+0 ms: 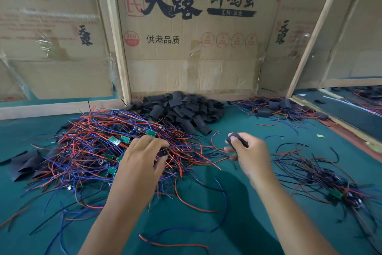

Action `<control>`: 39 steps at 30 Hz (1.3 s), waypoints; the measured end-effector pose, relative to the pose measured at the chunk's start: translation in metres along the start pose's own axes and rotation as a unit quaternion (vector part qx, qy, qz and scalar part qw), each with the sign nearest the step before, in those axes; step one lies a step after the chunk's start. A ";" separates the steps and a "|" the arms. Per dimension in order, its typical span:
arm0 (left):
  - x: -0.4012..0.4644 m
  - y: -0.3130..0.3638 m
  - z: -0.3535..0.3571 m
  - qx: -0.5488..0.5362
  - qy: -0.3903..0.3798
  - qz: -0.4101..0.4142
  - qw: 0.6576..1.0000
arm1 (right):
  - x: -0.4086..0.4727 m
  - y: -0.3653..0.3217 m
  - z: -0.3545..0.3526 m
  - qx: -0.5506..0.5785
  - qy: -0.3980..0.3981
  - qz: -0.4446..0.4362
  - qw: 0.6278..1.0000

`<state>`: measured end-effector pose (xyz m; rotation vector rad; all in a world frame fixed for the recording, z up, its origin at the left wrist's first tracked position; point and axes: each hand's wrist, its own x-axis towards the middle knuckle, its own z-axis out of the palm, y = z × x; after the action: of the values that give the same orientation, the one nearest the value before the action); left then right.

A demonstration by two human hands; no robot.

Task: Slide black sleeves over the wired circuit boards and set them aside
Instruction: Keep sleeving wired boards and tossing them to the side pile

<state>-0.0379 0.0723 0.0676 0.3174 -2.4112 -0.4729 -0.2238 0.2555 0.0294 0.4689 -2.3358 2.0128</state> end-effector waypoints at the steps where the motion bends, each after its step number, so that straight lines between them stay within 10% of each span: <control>1: 0.000 0.003 -0.003 -0.040 0.028 -0.017 0.999 | 0.002 0.001 -0.001 0.011 0.013 0.011 1.000; 5: 0.000 0.014 -0.008 -0.256 0.125 -0.107 0.952 | 0.003 0.002 0.003 0.060 0.036 0.053 0.996; 9: 0.001 0.019 -0.004 -0.561 0.096 -0.217 0.793 | 0.002 0.006 0.005 -0.018 0.018 0.037 0.999; 14: 0.003 0.017 0.003 -0.637 0.070 -0.277 0.715 | 0.001 0.007 0.006 -0.041 -0.013 0.058 0.997; 27: 0.009 -0.012 -0.002 -0.602 0.216 -0.251 0.727 | -0.010 -0.009 0.000 -0.159 -0.180 -0.132 0.962; 31: 0.010 -0.020 -0.002 -0.610 0.236 -0.240 0.717 | -0.018 -0.014 0.003 -0.039 -0.335 -0.085 0.937; 39: 0.010 -0.021 0.004 -0.630 0.230 -0.243 0.701 | -0.023 -0.016 0.003 0.054 -0.385 -0.039 0.920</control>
<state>-0.0462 0.0507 0.0612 0.3531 -1.0438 -1.8546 -0.1974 0.2554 0.0392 1.5848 -2.4809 2.1910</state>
